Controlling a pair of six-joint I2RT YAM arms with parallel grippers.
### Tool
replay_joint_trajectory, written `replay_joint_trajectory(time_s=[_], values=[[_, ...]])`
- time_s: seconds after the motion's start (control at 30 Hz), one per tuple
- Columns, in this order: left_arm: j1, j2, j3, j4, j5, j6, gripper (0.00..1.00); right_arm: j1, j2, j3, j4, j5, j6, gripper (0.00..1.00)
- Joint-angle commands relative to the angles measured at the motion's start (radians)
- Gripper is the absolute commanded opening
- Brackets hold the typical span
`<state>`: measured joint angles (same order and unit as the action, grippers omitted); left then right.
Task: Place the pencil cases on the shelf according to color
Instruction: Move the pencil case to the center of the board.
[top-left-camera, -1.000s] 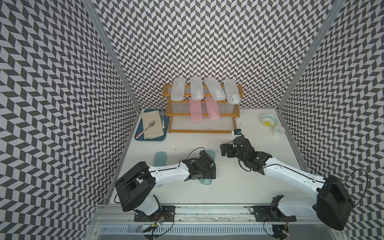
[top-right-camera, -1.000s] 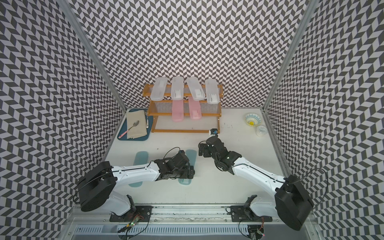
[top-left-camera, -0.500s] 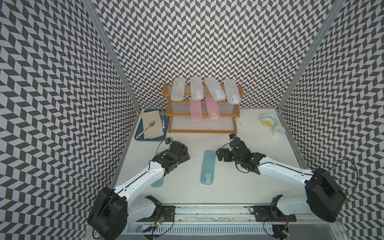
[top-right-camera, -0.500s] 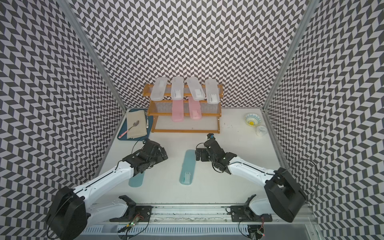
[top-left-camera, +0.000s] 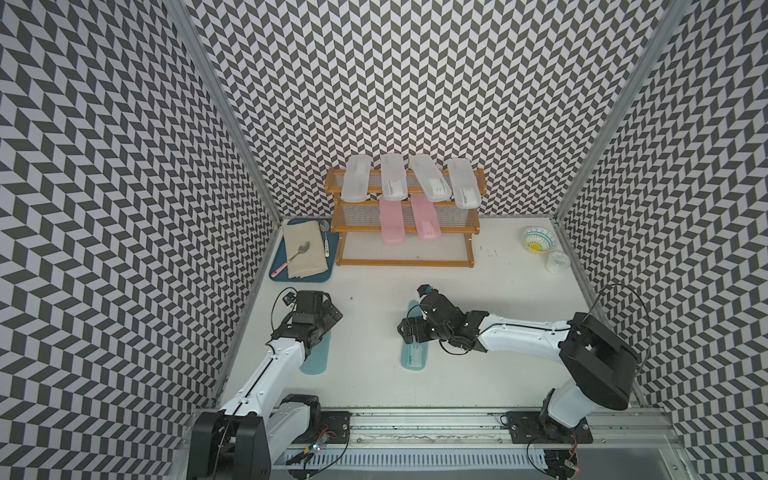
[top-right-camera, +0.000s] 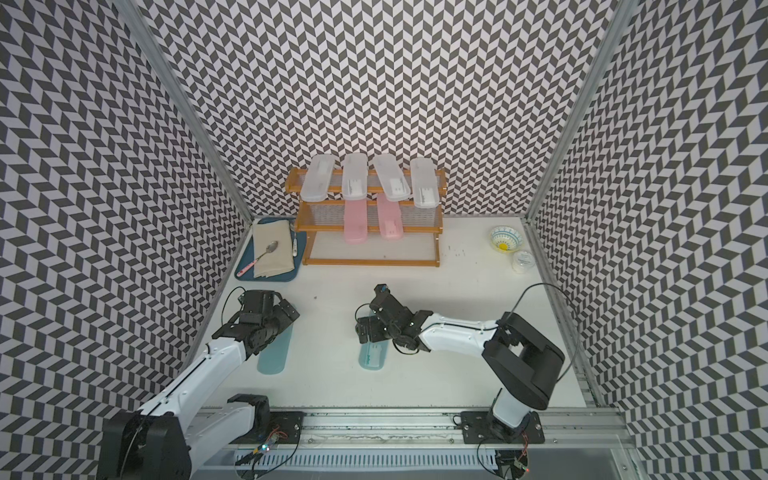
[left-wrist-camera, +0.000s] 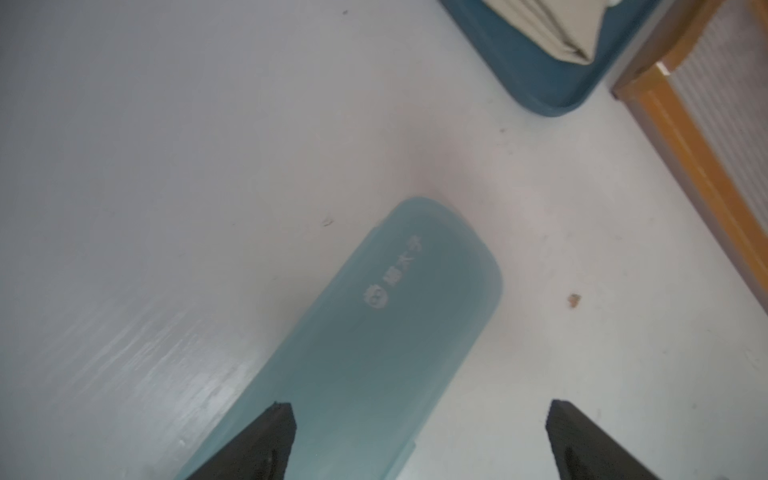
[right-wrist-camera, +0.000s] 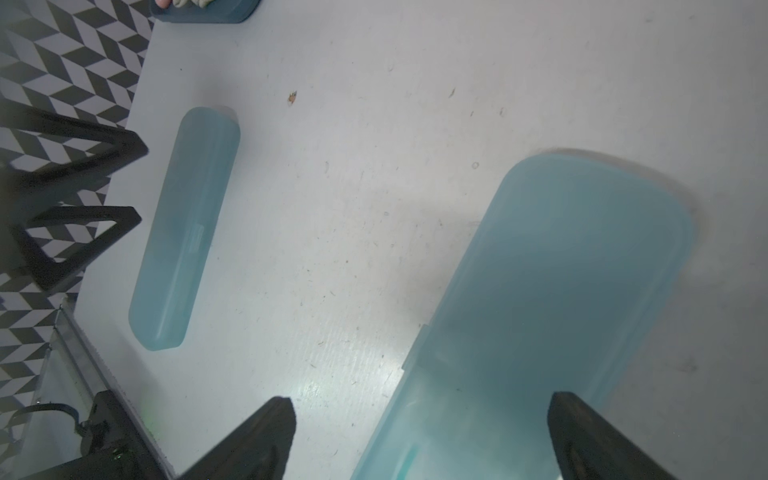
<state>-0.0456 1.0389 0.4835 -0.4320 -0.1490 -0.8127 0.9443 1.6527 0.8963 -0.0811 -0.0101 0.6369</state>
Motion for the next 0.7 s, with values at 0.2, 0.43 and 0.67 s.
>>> replay_joint_trajectory(time_s=[0.2, 0.43, 0.67], values=[[0.059, 0.054, -0.062, 0.095, 0.057, 0.000, 1.00, 0.011, 0.068, 0.034, 0.009, 0.015, -0.006, 1.00], [0.035, 0.169, -0.041, 0.120, 0.142, 0.041, 1.00, 0.008, 0.053, -0.003, -0.041, 0.095, -0.017, 1.00], [-0.136, 0.173, -0.026, 0.109, 0.076, 0.003, 1.00, -0.044, -0.016, -0.119, -0.049, 0.131, 0.002, 1.00]])
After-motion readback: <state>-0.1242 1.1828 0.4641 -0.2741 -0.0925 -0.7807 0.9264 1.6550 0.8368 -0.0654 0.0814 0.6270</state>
